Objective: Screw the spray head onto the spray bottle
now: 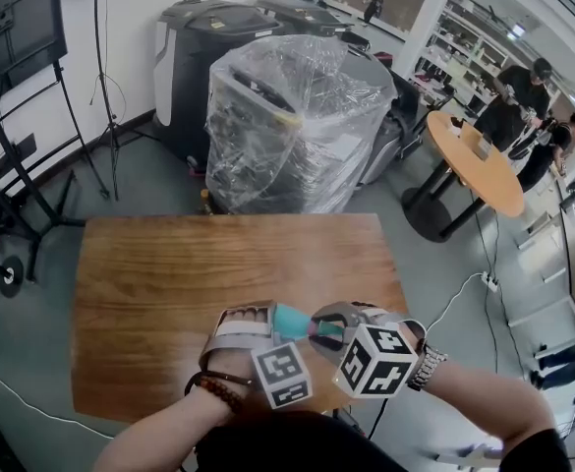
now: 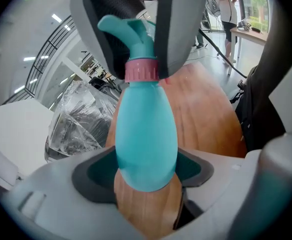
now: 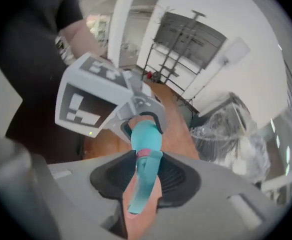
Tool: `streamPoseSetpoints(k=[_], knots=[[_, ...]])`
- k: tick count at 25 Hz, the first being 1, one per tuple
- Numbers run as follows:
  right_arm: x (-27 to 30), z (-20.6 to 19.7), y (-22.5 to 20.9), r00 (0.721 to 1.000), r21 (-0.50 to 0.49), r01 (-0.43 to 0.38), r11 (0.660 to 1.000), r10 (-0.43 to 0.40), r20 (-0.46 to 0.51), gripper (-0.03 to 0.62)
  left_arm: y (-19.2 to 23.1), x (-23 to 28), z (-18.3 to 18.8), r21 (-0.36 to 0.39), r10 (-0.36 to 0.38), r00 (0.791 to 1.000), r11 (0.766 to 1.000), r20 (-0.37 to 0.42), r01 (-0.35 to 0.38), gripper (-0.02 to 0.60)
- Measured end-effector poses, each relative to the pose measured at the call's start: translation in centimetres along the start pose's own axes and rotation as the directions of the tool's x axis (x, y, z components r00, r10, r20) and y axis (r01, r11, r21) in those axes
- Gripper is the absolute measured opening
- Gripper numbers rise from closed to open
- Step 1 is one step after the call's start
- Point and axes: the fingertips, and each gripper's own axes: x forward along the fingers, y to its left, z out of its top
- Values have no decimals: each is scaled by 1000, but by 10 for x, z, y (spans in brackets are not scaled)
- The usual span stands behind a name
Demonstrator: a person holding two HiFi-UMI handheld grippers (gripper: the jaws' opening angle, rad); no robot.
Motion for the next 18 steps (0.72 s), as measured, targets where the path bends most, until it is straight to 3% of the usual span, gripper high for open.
streamPoseSetpoints(k=[1, 2, 3, 4, 5, 6, 7, 8, 9, 10, 11, 13, 14, 16, 18], knots=[[-1, 0, -4, 999, 139, -26, 990, 21, 35, 117, 1, 0, 0, 1, 13, 1000, 1000, 2, -13, 373], [-2, 0, -8, 997, 281, -58, 958, 39, 72, 117, 2, 0, 0, 3, 26, 1000, 1000, 5, -26, 371], [-2, -2, -12, 992, 421, -98, 901, 56, 112, 118, 3, 0, 0, 5, 39, 999, 999, 8, -39, 371], [-2, -4, -15, 985, 562, -150, 814, 72, 159, 117, 5, 0, 0, 10, 54, 999, 998, 8, -54, 371], [-2, -6, -18, 972, 695, -216, 686, 86, 217, 118, 7, -1, 0, 19, 73, 997, 997, 5, -73, 371], [-1, -8, -21, 953, 805, -294, 516, 95, 287, 118, 10, -2, -1, 31, 96, 995, 995, 1, -96, 371], [-1, -11, -22, 929, 872, -369, 321, 90, 360, 118, 13, -3, -1, 44, 124, 992, 991, -2, -124, 370], [1, -13, -23, 903, 892, -429, 144, 70, 423, 118, 18, -3, 0, 56, 156, 988, 986, -1, -156, 371], [2, -15, -23, 884, 884, -467, 15, 42, 466, 118, 21, -3, 1, 69, 183, 983, 981, 0, -183, 371], [3, -17, -22, 872, 871, -488, -57, 17, 490, 118, 21, -2, 0, 85, 193, 981, 978, -4, -192, 373], [5, -18, -21, 866, 863, -499, -86, -1, 500, 120, 19, -1, -1, 100, 184, 983, 978, -12, -182, 373], [6, -17, -21, 862, 860, -506, -70, -11, 507, 120, 12, 1, -2, 104, 150, 989, 983, -13, -148, 373], [6, -15, -21, 862, 860, -507, -49, -8, 508, 124, 9, 2, 0, 94, 136, 991, 986, -5, -134, 373], [4, -12, -22, 863, 863, -505, 6, 2, 505, 207, 5, 5, 2, 67, 109, 994, 992, 10, -109, 374], [-3, -11, -24, 867, 864, -497, 83, 2, 499, 245, 3, 8, 0, 37, 79, 997, 996, 20, -80, 374]])
